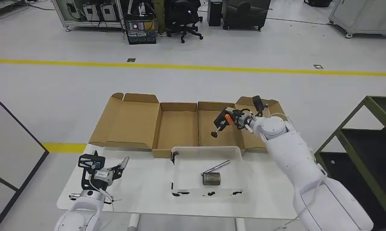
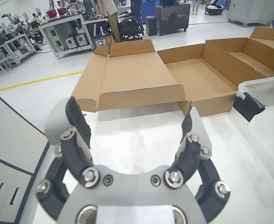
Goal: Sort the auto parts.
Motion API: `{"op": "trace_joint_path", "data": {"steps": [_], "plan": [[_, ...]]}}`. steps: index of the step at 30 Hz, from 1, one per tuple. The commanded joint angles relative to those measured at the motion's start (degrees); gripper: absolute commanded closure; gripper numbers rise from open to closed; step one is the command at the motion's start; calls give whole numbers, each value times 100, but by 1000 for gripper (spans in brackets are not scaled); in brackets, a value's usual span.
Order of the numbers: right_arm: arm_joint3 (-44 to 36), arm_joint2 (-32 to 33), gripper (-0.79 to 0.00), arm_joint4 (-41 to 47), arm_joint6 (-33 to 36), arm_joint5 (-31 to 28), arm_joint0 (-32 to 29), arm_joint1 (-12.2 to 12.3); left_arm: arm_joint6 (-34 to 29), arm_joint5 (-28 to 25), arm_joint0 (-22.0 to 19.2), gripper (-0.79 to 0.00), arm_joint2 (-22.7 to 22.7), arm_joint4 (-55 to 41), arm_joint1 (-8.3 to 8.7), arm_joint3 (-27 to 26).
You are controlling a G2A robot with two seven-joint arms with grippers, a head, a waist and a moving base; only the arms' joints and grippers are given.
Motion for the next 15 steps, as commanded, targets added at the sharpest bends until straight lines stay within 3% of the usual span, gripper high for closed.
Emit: {"op": "trace_joint_path", "data": {"steps": [1, 4, 5, 6, 7, 15], "plan": [[40, 0, -299, -23, -1, 37, 5, -21, 0, 0, 0, -785, 0, 0, 0, 0], [92, 6, -348, -63, -9, 83, 18, -47, 0, 0, 0, -785, 0, 0, 0, 0], [106, 11, -422, -77, -16, 87, 24, -52, 0, 0, 0, -785, 0, 0, 0, 0], [115, 21, -751, -83, -42, 66, 34, -54, 0, 0, 0, -785, 0, 0, 0, 0], [121, 46, -785, -59, -65, 31, 44, -54, 0, 0, 0, -785, 0, 0, 0, 0], [93, 255, -785, 112, 10, -488, 129, 1, 0, 0, 0, -785, 0, 0, 0, 0]]}}
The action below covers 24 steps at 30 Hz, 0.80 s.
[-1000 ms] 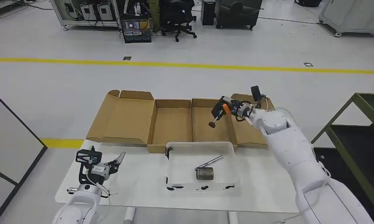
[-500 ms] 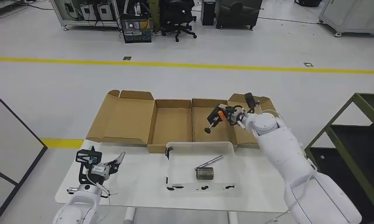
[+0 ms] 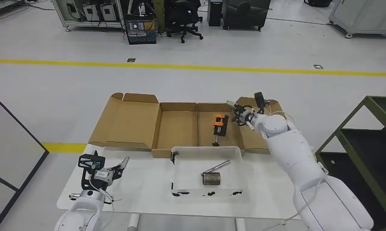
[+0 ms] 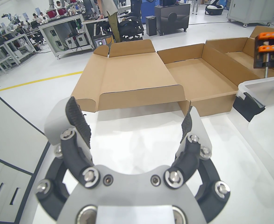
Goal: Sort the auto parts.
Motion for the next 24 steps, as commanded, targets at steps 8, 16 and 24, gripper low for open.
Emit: {"op": "trace_joint_path", "data": {"steps": [8, 16, 24], "plan": [[-254, 229, -785, 50, 107, -1278, 23, 147, 0, 0, 0, -785, 0, 0, 0, 0], [-1158, 472, -785, -3, 761, -2963, -319, 400, 0, 0, 0, -785, 0, 0, 0, 0], [-2889, 424, -785, -1389, 1234, -3162, -1162, 727, 0, 0, 0, -785, 0, 0, 0, 0]]}}
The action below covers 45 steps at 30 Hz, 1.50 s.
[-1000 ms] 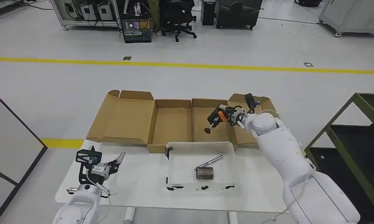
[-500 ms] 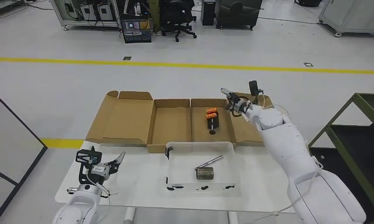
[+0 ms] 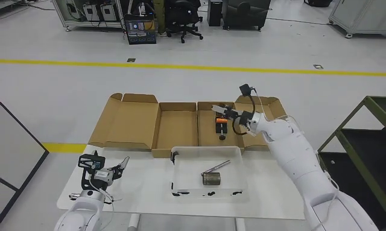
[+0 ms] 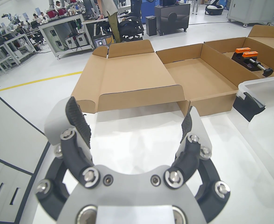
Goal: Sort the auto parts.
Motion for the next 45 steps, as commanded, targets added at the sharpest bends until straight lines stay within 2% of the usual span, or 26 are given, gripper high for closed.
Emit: {"op": "trace_joint_path", "data": {"steps": [1, 14, 15, 16, 20, 26, 32, 36, 45], "plan": [[-462, 53, -785, -444, -67, 62, -223, 95, 0, 0, 0, -785, 0, 0, 0, 0], [-606, 171, -785, -404, -250, 178, -330, 135, 0, 0, 0, -785, 0, 0, 0, 0], [-717, 225, -785, -296, -272, 211, -397, 149, 0, 0, 0, -785, 0, 0, 0, 0], [-938, 197, -785, -370, 10, 60, -479, 179, 0, 0, 0, -785, 0, 0, 0, 0], [-1750, 201, -785, -1117, 272, 125, -936, 326, 0, 0, 0, -785, 0, 0, 0, 0], [-3037, 181, -785, -2322, 303, 985, -1748, 490, 0, 0, 0, -785, 0, 0, 0, 0], [-3810, 254, -785, -2793, 1059, 2132, -2156, 619, 0, 0, 0, -785, 0, 0, 0, 0], [-4019, 274, -785, -2959, 1227, 2797, -2239, 645, 0, 0, 0, -785, 0, 0, 0, 0], [-3865, -105, -785, -3434, 1474, 3524, -2082, 584, 0, 0, 0, -785, 0, 0, 0, 0]]}}
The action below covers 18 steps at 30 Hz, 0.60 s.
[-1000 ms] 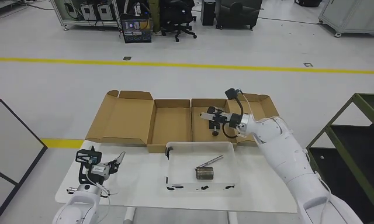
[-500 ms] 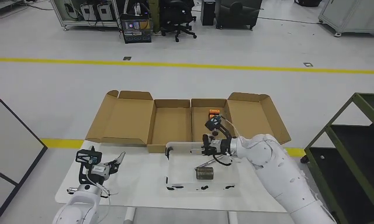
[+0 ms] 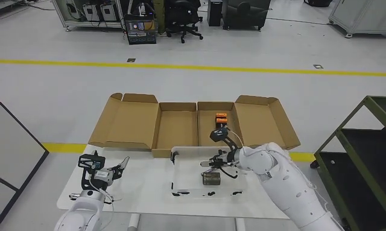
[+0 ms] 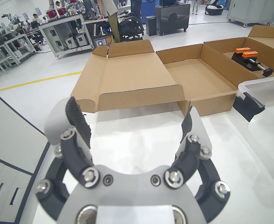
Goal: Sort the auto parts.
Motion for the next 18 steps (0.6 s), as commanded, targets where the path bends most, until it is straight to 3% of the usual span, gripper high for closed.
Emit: {"op": "trace_joint_path", "data": {"steps": [1, 18], "plan": [[72, -98, -785, -39, 59, 81, 60, -24, 0, 0, 0, -785, 0, 0, 0, 0], [604, -696, -785, 179, 557, 201, 477, -222, 0, 0, 0, -785, 0, 0, 0, 0]]}}
